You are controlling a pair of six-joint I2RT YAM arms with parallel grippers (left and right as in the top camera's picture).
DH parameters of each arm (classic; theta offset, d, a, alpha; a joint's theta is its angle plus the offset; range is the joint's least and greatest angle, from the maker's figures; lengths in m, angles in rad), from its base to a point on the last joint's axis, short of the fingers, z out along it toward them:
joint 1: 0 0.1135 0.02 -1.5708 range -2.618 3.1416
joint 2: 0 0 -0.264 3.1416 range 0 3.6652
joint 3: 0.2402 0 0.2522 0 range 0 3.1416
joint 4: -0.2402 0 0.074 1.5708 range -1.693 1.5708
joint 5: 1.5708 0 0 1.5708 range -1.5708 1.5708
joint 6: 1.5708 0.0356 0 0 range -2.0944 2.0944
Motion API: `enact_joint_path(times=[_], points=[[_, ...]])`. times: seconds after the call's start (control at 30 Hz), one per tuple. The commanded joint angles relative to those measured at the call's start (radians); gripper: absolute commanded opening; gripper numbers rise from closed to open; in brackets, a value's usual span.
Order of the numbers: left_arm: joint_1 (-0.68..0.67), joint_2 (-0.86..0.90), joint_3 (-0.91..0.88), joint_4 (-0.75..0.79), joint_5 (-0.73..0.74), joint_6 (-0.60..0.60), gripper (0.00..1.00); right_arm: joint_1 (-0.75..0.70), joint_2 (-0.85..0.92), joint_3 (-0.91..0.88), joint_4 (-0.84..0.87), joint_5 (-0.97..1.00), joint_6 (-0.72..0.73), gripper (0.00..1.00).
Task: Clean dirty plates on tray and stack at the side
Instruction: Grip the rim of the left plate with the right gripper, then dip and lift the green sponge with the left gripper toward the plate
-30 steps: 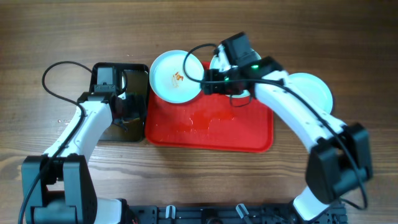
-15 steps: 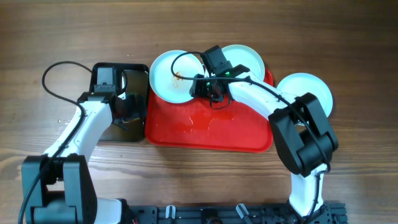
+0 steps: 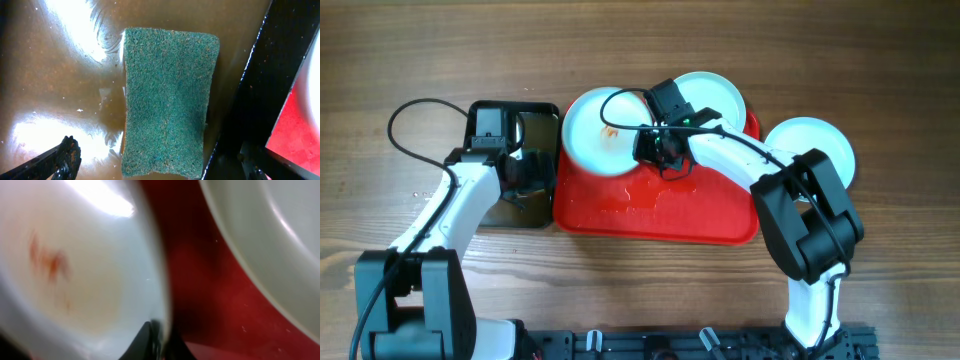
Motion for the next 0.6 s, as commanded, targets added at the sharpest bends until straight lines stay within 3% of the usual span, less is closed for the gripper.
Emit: enact_joint_path(times=[0.0, 0.23, 0.37, 0.43, 0.53, 0.57], points=[[0.001, -0.007, 0.008, 0.000, 0.012, -0.010, 1.00, 0.004, 0.028, -0.014, -0.067, 0.010, -0.063, 0.05], [0.001, -0.007, 0.008, 0.000, 0.012, -0.010, 1.00, 0.004, 0.028, -0.014, -0.391, 0.110, -0.179, 0.04], [0.001, -0.007, 0.008, 0.002, 0.012, -0.010, 1.00, 0.004, 0.028, -0.014, -0.414, 0.142, -0.204, 0.05], [0.001, -0.007, 0.008, 0.010, 0.012, -0.010, 1.00, 0.004, 0.028, -0.014, -0.396, 0.138, -0.204, 0.25], [0.001, -0.007, 0.008, 0.044, 0.011, -0.009, 1.00, 0.004, 0.028, -0.014, -0.370, 0.118, -0.204, 0.36], [0.001, -0.007, 0.008, 0.078, 0.012, -0.009, 1.00, 0.004, 0.028, -0.014, -0.354, 0.100, -0.203, 0.44]])
